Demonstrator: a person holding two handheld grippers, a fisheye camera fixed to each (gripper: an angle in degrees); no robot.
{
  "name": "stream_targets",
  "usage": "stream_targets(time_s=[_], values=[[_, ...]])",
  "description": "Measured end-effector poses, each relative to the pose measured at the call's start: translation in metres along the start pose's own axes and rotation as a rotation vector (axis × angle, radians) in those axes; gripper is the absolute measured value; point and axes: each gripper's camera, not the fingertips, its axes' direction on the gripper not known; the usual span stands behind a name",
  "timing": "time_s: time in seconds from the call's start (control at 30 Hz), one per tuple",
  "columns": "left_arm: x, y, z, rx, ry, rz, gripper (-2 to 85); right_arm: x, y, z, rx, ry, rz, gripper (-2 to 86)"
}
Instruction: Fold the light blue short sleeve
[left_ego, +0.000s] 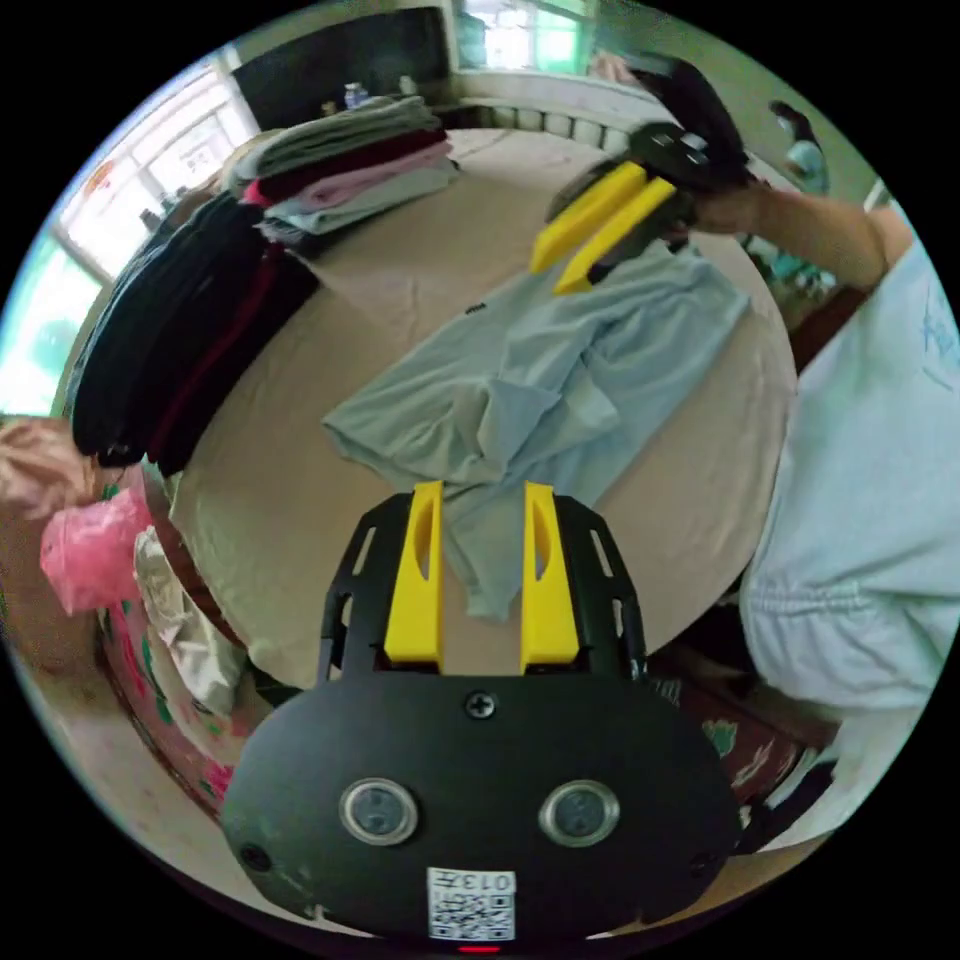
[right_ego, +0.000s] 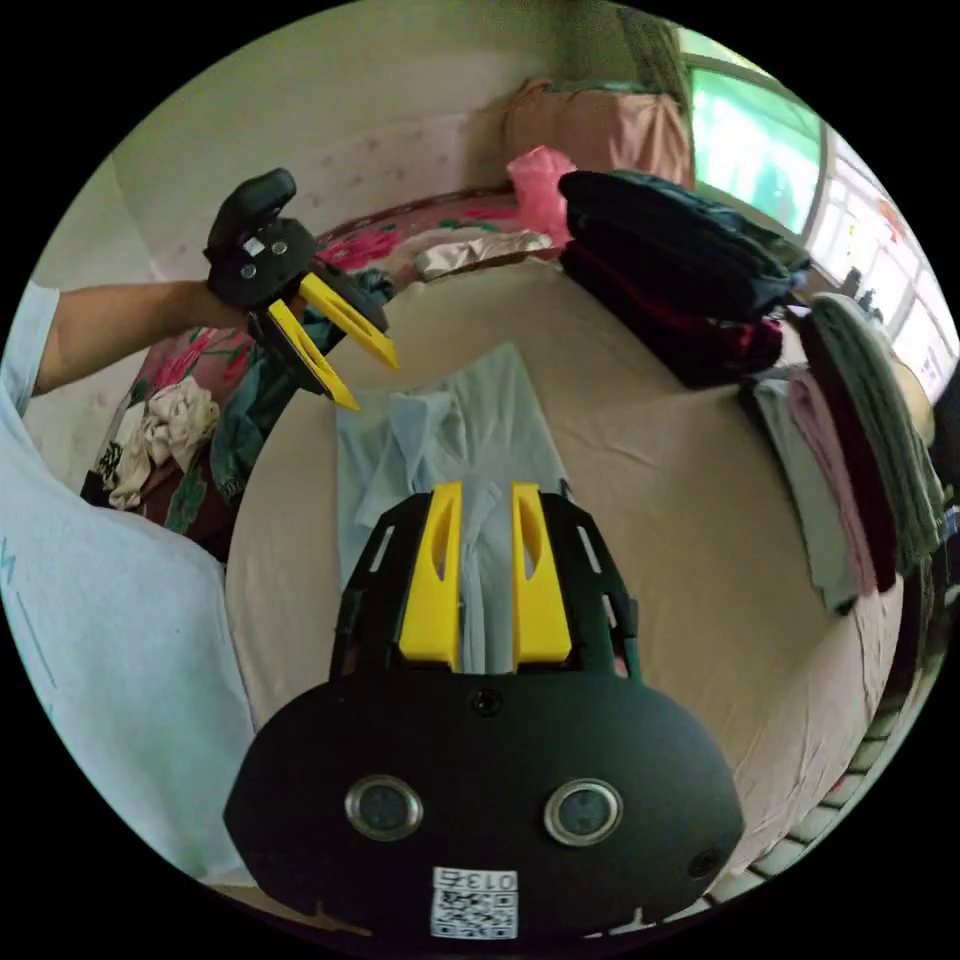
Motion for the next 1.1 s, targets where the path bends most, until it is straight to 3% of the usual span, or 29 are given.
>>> stream_targets(time_s=[0.27, 0.33, 0.43, 0.6, 0.67, 0.83, 1.1], values=[[-0.060, -0.015, 0.034, -0.096, 0.140, 0.304, 12.0, -0.012, -0.072, 0.084, -0.326, -0.055, -0.179, 5.7], [-0.078, -0.014, 0.044, -0.137, 0.164, 0.341, 9.7, -0.011, -0.077, 0.088, -0.323, -0.102, -0.130, 3.3], [-0.106, -0.010, 0.043, -0.112, 0.194, 0.339, 4.8, -0.016, -0.079, 0.079, -0.290, 0.002, -0.046, 2.0], [-0.157, -0.002, 0.044, -0.093, 0.312, 0.325, 2.4, -0.019, -0.055, 0.052, -0.079, 0.076, 0.310, 1.6], [-0.178, 0.001, 0.052, -0.105, 0.365, 0.281, 2.3, -0.017, -0.034, 0.057, -0.041, 0.070, 0.599, 1.7], [-0.240, 0.013, 0.064, -0.087, 0.522, 0.126, 3.5, -0.030, -0.016, 0.079, 0.016, 0.011, 0.835, 2.8], [-0.272, 0.036, 0.036, 0.049, 0.550, 0.161, 7.6, -0.069, -0.052, 0.063, -0.009, 0.215, 0.582, 3.9]])
